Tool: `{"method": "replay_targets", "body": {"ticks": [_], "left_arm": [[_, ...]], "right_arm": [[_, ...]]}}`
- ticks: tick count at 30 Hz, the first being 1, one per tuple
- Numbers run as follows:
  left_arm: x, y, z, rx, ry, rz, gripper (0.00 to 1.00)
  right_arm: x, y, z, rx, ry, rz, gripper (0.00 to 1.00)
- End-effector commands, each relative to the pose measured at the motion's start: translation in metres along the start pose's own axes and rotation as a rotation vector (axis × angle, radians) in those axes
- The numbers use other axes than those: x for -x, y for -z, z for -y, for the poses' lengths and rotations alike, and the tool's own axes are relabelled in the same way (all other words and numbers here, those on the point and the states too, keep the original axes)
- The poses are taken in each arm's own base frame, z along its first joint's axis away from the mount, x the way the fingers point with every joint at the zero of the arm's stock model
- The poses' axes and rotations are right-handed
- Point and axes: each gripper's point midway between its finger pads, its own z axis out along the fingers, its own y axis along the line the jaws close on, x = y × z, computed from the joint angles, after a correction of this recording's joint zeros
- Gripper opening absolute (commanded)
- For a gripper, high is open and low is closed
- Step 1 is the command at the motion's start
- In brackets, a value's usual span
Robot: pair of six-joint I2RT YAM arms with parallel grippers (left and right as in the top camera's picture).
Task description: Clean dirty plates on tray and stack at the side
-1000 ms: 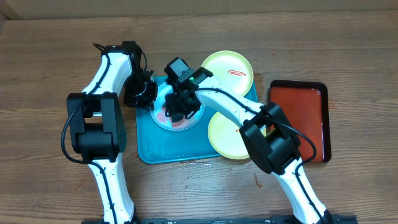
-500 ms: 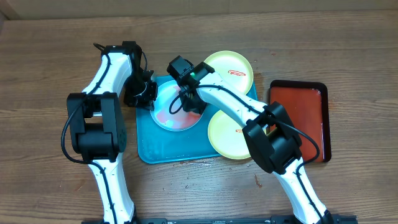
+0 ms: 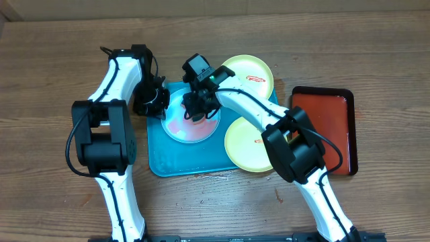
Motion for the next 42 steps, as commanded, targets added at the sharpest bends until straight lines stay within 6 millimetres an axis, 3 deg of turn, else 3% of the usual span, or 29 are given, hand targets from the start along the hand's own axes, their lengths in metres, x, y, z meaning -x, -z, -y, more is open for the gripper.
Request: {"method": "replay_targets", "body": {"ticks": [1,3,8,13,16,20,23,28,32,36,42], "left_arm": [[-0.001,-0.009,-0.011,0.06,-0.008,-0.018,0.04],[-0.001,-0.009,-0.011,0.06,-0.008,-0.018,0.04],[-0.001,-0.009,-0.011,0.06,-0.008,-0.018,0.04],[0.0,-0.009,-0.012,0.06,-0.012,-0.015,0.04],[0.002,-0.009,-0.012,0.061,-0.019,-0.008,0.04],[0.003,-0.008,-0.012,0.059,-0.02,-0.002,0.04],[0.003,-0.002,-0.011,0.06,-0.027,0.013,0.04],[0.007,0.036,-0.003,0.062,-0.047,0.115,0.04],[0.007,0.077,0.004,0.066,-0.075,0.226,0.04],[-0.003,0.117,0.0,0.145,-0.083,0.316,0.04],[-0.019,0.163,-0.02,0.367,-0.023,0.41,0.04]], "right_arm": [[-0.036,-0.017,-0.03,0.187,0.012,-0.163,0.04],[-0.046,-0.013,-0.036,0.229,0.02,-0.206,0.04],[-0.066,-0.004,-0.029,0.198,0.009,-0.288,0.04],[-0.062,0.019,-0.021,0.117,0.032,-0.26,0.04],[-0.05,0.045,-0.029,0.135,0.046,-0.202,0.04],[-0.031,0.099,-0.036,0.177,0.052,-0.095,0.04],[-0.018,0.146,-0.031,0.192,0.042,-0.003,0.04],[-0.005,0.22,0.0,0.184,-0.021,0.136,0.04],[-0.001,0.262,0.035,0.161,-0.096,0.217,0.04],[-0.002,0.283,0.069,0.136,-0.168,0.251,0.04],[-0.01,0.292,0.108,0.077,-0.261,0.245,0.04]]}}
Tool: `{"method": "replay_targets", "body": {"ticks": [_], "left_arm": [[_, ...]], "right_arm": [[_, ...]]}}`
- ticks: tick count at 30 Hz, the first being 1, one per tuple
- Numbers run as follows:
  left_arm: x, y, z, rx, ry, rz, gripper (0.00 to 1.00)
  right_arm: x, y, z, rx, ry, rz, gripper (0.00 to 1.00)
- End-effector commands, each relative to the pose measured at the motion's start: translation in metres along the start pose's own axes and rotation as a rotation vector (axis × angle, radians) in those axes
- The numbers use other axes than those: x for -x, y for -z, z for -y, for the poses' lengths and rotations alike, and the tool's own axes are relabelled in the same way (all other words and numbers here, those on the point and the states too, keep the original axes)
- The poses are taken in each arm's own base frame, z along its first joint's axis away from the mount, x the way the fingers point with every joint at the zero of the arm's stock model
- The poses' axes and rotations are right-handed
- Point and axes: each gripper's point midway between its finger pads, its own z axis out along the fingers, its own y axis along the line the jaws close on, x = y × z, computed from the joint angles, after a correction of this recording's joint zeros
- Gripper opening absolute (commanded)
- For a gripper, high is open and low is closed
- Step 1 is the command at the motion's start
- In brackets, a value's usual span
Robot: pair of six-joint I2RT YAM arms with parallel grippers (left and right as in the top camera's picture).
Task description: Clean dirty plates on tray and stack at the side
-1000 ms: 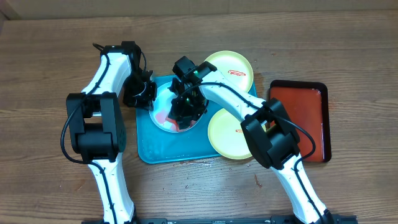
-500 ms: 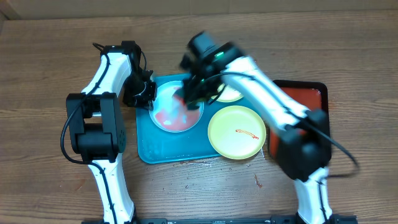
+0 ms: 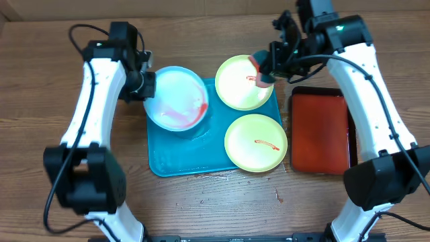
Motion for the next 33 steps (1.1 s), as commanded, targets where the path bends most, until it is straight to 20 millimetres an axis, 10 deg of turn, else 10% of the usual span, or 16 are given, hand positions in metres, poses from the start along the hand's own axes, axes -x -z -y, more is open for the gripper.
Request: {"method": "replay_targets", "body": {"ticks": [1,33], "left_arm": [[0.001,0.027,-0.02,0.189,0.022,0.06,0.04],[-0.008,0.136,0.028,0.994,0.054,0.53,0.04]], "right_arm": [[0.006,0.013,0.011,-0.034,-0.005,0.037,0.04],[0.008,0.016,0.025,-0.09,-0.017,0.048,0.04]]}}
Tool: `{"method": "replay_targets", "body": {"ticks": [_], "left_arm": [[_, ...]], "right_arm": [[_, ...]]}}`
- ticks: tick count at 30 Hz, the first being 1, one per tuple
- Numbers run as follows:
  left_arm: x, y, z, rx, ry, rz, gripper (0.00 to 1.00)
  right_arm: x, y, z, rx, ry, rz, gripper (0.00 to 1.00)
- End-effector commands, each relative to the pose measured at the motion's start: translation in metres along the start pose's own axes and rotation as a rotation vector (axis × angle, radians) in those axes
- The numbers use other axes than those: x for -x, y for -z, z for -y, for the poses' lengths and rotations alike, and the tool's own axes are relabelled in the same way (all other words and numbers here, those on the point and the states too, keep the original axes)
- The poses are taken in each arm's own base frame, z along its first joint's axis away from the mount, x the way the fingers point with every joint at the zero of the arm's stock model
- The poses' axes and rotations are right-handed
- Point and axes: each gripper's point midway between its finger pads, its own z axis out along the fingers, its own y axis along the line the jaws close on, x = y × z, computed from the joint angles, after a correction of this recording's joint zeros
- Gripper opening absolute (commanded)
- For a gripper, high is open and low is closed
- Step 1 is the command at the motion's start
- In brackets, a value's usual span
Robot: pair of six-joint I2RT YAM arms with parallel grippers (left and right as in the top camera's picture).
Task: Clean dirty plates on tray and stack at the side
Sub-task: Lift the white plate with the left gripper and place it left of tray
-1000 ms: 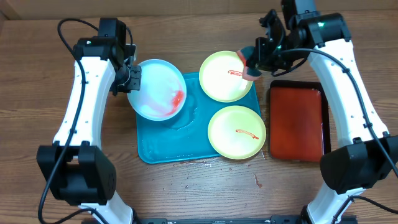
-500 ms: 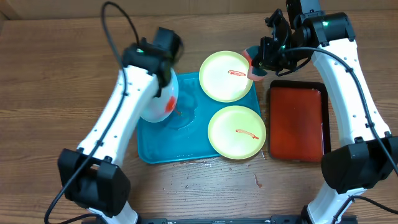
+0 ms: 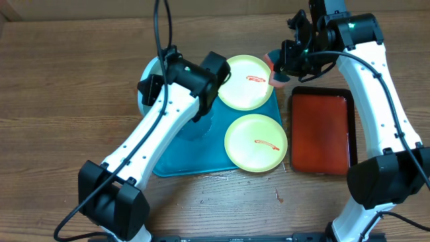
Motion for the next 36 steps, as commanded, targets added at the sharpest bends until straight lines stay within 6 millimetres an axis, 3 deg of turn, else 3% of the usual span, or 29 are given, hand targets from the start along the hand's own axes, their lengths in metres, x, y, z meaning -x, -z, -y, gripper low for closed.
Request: {"method": "replay_targets", "body": {"ticks": [1,13,24,30,36], "left_arm": [[0.013,0.012,-0.021,0.07,0.083,0.093,0.04],[0.022,0.021,-0.029,0.131,0.092,0.164,0.04],[0.012,0.016,-0.009,0.017,0.118,0.085,0.04],[-0.01,-0.004,0.03,-0.244,0.138,-0.127,0.04],[-0.02,-0.046,0.045,-0.51,0.143,-0.309,0.04]], "right_arm": [[0.004,0.009,-0.004,0.006,0.022,0.028,0.04],[0.004,0.009,-0.004,0.006,0.022,0.028,0.04],[0.004,0.009,-0.004,0.006,0.022,0.028,0.04],[0.004,0.009,-0.004,0.006,0.022,0.028,0.04],[0.004,0.009,-0.004,0.006,0.022,0.028,0.04]]}}
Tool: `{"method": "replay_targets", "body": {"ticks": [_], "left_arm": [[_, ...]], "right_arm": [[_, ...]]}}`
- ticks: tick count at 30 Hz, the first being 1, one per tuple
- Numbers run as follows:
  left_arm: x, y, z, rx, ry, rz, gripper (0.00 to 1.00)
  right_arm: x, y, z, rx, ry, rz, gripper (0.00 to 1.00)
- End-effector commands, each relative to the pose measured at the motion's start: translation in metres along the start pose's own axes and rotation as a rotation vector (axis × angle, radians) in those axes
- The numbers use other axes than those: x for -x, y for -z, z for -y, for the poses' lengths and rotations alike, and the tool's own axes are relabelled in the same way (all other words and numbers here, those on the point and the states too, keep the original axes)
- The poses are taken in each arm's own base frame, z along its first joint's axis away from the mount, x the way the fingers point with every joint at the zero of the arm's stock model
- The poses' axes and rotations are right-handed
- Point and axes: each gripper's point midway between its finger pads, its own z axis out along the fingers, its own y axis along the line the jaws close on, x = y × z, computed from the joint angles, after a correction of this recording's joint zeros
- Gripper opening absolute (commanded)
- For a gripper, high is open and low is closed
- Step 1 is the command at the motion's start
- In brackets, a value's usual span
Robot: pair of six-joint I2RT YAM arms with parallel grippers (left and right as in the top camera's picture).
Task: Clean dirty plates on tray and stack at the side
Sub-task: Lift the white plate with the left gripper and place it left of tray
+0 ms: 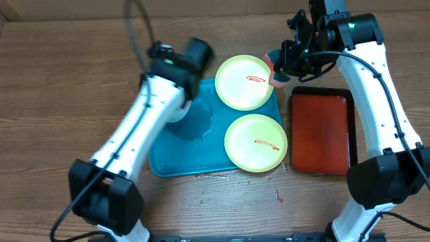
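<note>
Two yellow-green plates streaked with red sit on the teal tray (181, 158), one at the back (243, 84) and one at the front (255, 142). My right gripper (275, 70) hovers by the back plate's right rim, shut on a pinkish sponge (271, 62). My left arm reaches across the tray's left edge. Its gripper (183, 101) is under the wrist, its fingers hidden. Only a pale sliver of the light blue plate (179, 111) shows beneath the arm, apparently tilted in that gripper.
A red tray (321, 131) lies on the table right of the teal tray. Bare wooden table stretches to the left of the teal tray and along the front. A few red specks mark the wood near the front plate.
My left arm has swung so its wrist now points toward the tray's back left corner. The light blue plate, then showing left of the arm, is now almost wholly hidden. The right arm has not moved.
First both grippers were over the smeared light blue plate on the tray, the right one scrubbing it. Then the left gripper held the plate up at the tray's left while the right withdrew with the sponge. Since then the left arm has kept shifting with the plate.
</note>
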Motion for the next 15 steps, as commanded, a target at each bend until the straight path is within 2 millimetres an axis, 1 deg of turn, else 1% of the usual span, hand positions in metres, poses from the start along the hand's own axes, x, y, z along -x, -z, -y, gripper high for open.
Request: {"method": "replay_targets", "body": {"ticks": [1,4,7,10,13,15], "left_arm": [[-0.01,-0.018,-0.002,-0.233,-0.003,-0.147,0.04],[-0.011,-0.043,-0.023,-0.341,0.086,-0.235,0.05],[-0.011,-0.066,-0.048,-0.464,0.193,-0.291,0.05],[-0.014,-0.089,-0.085,-0.527,0.322,-0.324,0.05],[-0.033,-0.115,-0.123,-0.515,0.44,-0.377,0.04],[-0.055,-0.135,-0.144,-0.493,0.523,-0.419,0.04]], "right_arm": [[0.004,0.009,-0.004,0.007,0.019,0.028,0.04],[0.004,0.009,-0.004,0.007,0.019,0.028,0.04],[0.004,0.009,-0.004,0.007,0.019,0.028,0.04],[0.004,0.009,-0.004,0.007,0.018,0.028,0.04],[0.004,0.009,-0.004,0.007,0.015,0.028,0.04],[0.004,0.009,-0.004,0.008,0.015,0.028,0.04]]}}
